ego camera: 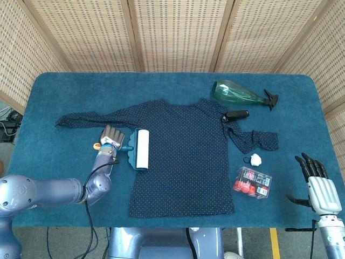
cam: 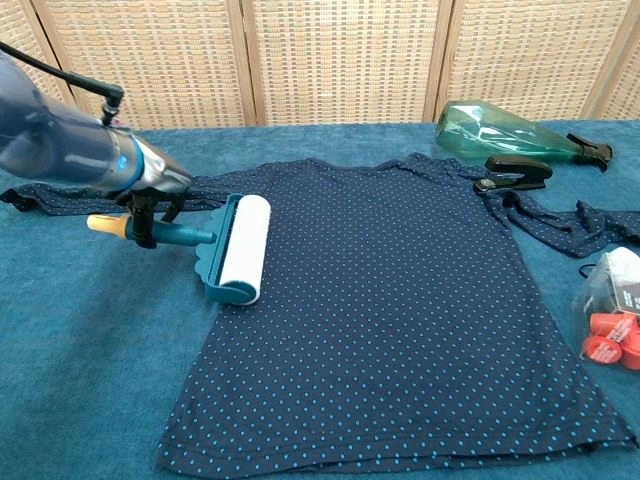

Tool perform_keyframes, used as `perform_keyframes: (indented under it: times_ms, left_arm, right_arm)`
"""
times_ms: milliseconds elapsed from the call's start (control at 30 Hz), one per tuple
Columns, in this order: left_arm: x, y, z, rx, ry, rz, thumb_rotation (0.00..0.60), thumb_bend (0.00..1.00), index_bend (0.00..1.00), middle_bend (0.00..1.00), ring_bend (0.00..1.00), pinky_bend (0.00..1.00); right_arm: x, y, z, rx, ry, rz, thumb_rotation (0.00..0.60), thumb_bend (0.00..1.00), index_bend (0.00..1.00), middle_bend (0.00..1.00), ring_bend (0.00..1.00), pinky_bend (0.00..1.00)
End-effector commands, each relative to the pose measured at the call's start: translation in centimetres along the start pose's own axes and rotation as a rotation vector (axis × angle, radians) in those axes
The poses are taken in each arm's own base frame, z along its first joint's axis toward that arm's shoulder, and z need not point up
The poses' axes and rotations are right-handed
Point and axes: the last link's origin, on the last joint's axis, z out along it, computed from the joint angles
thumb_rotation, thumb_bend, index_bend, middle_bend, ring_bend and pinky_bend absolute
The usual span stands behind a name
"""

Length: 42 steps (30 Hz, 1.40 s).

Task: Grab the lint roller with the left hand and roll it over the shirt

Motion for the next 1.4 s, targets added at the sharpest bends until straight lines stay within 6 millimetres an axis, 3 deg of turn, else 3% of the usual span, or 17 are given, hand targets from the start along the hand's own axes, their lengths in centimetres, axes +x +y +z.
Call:
perform_keyframes:
  times_ms: [33, 133, 200, 300, 367, 567, 800, 1000, 1100, 1200, 1400]
  left_arm:
    - [-0.8, -1.8, -0.1, 0.006, 0.036, -0.009, 0.600, 0.35, 0.73, 0.73, 0.65, 0.58]
    - [-1.3, -2.7, -0.3, 0.016, 0.050, 0.005, 0.600, 0.33, 0.53, 0.51, 0.50, 0.44]
    - [-1.7, -3.3, -0.4, 0.028, 0.053, 0.010, 0.600, 0.29, 0.27, 0.25, 0.28, 0.26]
    - [-2.3, -4.1, -0.5, 0.044, 0.044, 0.000, 0.600, 0.21, 0.05, 0.02, 0.03, 0.05]
    - [-2.6, -4.7, -0.6, 0.052, 0.044, -0.021, 0.600, 0.19, 0.01, 0.00, 0.00, 0.00]
    - [-4.2, -6.4, -1.2, 0.054, 0.102, -0.105, 0.600, 0.19, 0.00, 0.00, 0.00, 0.00]
    - [-8.6, -7.9, -5.8, -0.014, 0.376, -0.439, 0.600, 0.18, 0.00, 0.00, 0.00, 0.00]
    - [-12.1, -8.7, -9.3, -0.009, 0.575, -0.512, 0.600, 0.17, 0.00, 0.00, 0.00, 0.00]
    - [-15.0, -9.4, -11.9, 0.014, 0.651, -0.573, 0.600, 0.17, 0.00, 0.00, 0.00, 0.00]
    - [-17.4, -9.7, -13.4, 0.041, 0.670, -0.578, 0.600, 0.17, 0.00, 0.00, 0.00, 0.00]
    - [-20.2, -9.9, -15.1, 0.067, 0.661, -0.569, 0.600, 0.17, 0.00, 0.00, 0.00, 0.00]
  right_arm:
    - [-0.1, -0.3, -0.1, 0.010, -0.001, -0.008, 0.600, 0.05, 0.00, 0.00, 0.00, 0.00]
    - [-0.2, -0.5, -0.2, 0.017, -0.001, -0.014, 0.600, 0.05, 0.00, 0.00, 0.00, 0.00]
    - [-0.2, -0.6, -0.3, 0.021, 0.000, -0.016, 0.600, 0.04, 0.00, 0.00, 0.00, 0.00]
    - [-0.3, -0.8, -0.4, 0.025, 0.002, -0.019, 0.600, 0.05, 0.00, 0.00, 0.00, 0.00]
    - [-0.3, -0.9, -0.4, 0.028, 0.003, -0.021, 0.600, 0.05, 0.00, 0.00, 0.00, 0.00]
    - [-0.3, -1.5, -0.8, 0.053, 0.007, -0.026, 0.600, 0.04, 0.00, 0.00, 0.00, 0.00]
    - [0.2, -1.8, -1.1, 0.068, 0.030, -0.030, 0.600, 0.05, 0.00, 0.00, 0.00, 0.00]
    - [0.6, -1.8, -1.2, 0.067, 0.047, -0.029, 0.600, 0.05, 0.00, 0.00, 0.00, 0.00]
    - [0.9, -1.8, -1.2, 0.064, 0.063, -0.030, 0.600, 0.04, 0.00, 0.00, 0.00, 0.00]
    - [1.2, -1.8, -1.3, 0.061, 0.077, -0.032, 0.600, 0.05, 0.00, 0.00, 0.00, 0.00]
    - [1.4, -1.8, -1.3, 0.061, 0.087, -0.030, 0.600, 0.04, 0.00, 0.00, 0.00, 0.00]
